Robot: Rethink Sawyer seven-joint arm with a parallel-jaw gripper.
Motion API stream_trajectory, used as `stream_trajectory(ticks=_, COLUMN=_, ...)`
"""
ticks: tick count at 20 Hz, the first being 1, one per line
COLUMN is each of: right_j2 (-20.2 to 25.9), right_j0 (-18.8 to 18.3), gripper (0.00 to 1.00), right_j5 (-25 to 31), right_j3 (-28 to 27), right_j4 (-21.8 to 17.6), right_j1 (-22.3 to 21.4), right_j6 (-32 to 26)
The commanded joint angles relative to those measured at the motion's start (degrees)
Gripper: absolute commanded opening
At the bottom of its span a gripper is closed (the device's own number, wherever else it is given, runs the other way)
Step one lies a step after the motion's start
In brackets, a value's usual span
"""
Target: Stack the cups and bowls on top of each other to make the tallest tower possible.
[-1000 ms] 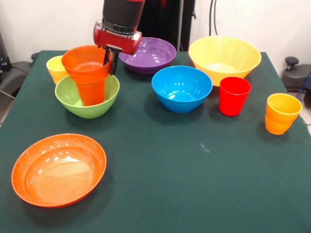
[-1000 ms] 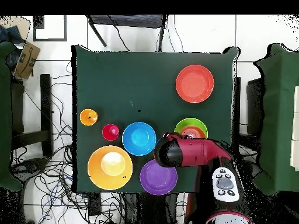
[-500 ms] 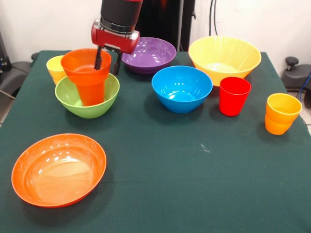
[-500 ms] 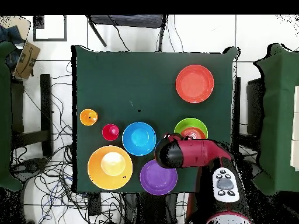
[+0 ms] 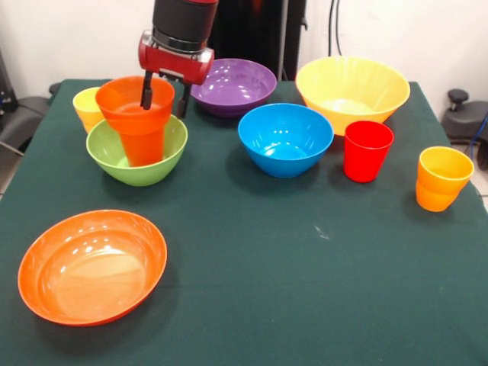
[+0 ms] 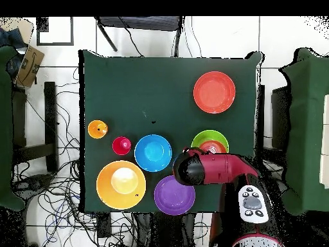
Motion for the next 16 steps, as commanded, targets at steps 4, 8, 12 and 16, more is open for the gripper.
stream_trajectory(ticks=4, right_j2=8.65, right_j0=-1.72, gripper=1.00, right_j5=7.62, right_j3=-1.66, right_j4=-1.32, right_j1=-1.39, right_j6=-7.34)
stream_trajectory(ticks=8, right_j2=12.72, right_j0=-4.55, gripper=1.00, right_j5=8.08, right_j3=0.73, right_j4=0.02, right_j1=-3.75, right_j6=-8.79)
stream_trajectory(ticks=12, right_j2=13.15, right_j0=-4.69, gripper=1.00, right_j5=8.23, right_j3=1.15, right_j4=-0.85, right_j1=-5.33, right_j6=-8.15)
stream_trajectory(ticks=16, right_j2=11.62, right_j0=-3.08, gripper=1.00, right_j5=7.94, right_j3=0.29, right_j4=-2.89, right_j1=-5.77, right_j6=-6.63)
